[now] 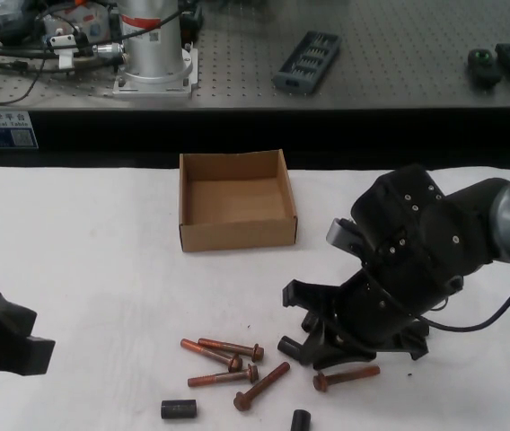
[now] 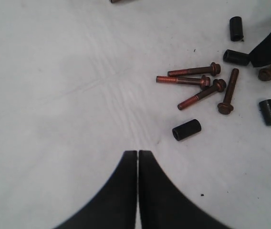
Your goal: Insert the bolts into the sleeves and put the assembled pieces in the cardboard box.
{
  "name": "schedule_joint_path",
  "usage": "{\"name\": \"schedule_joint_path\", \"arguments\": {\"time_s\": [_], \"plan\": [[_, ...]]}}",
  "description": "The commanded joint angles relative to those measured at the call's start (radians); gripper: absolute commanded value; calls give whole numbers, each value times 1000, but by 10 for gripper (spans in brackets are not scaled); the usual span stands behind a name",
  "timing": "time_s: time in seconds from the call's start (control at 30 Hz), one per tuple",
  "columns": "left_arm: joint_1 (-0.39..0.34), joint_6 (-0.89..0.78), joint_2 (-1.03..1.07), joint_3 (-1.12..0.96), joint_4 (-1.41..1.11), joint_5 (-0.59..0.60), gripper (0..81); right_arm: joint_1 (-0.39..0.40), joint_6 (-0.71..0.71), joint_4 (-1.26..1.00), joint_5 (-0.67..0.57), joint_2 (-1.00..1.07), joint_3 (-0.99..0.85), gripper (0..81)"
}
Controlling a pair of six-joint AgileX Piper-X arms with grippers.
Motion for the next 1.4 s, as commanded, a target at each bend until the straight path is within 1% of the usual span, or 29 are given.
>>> {"name": "schedule_joint_path", "arguments": {"time_s": [0.0,0.2,0.37,0.53,0.8,0.87,0.97,1.1,1.27,1.37], "plan": [[-5,15,0,-10,12,2,6,-5,-19,22,1,13,-11,115],[-5,15,0,-10,37,2,6,-5,-36,80,1,13,-11,115],[-5,15,0,-10,66,2,6,-5,-126,166,7,13,-11,115],[-5,15,0,-10,73,2,6,-5,-213,254,56,13,-11,115],[-5,17,0,-10,72,2,6,-5,-279,339,59,13,-11,115],[-5,17,0,-10,72,2,6,-7,-283,368,83,13,-11,115],[-5,17,0,-10,72,2,6,-14,-330,411,120,13,-11,115],[-5,17,0,-10,72,2,6,-30,-371,472,202,13,-11,115],[-5,17,0,-10,72,2,6,-61,-375,509,221,13,-11,115],[-5,17,0,-10,72,2,6,-73,-388,530,261,6,-11,115]]}}
